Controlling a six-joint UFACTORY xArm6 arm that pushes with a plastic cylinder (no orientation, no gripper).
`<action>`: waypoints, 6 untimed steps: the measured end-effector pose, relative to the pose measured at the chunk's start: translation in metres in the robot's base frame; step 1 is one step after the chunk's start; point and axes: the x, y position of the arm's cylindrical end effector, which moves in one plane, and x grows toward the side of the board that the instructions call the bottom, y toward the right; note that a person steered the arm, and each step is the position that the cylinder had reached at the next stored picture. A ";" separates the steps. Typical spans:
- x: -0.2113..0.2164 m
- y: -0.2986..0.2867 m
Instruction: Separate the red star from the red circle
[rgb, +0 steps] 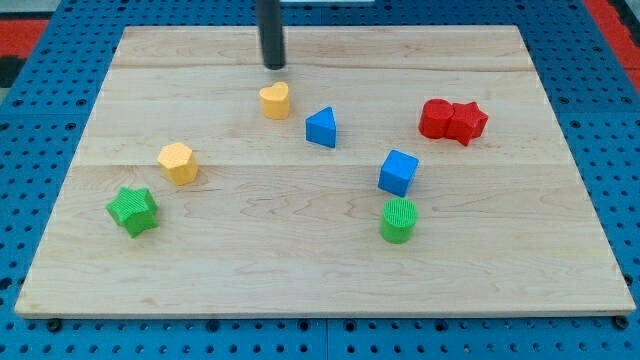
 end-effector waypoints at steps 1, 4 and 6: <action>0.001 0.063; 0.075 0.213; 0.132 0.231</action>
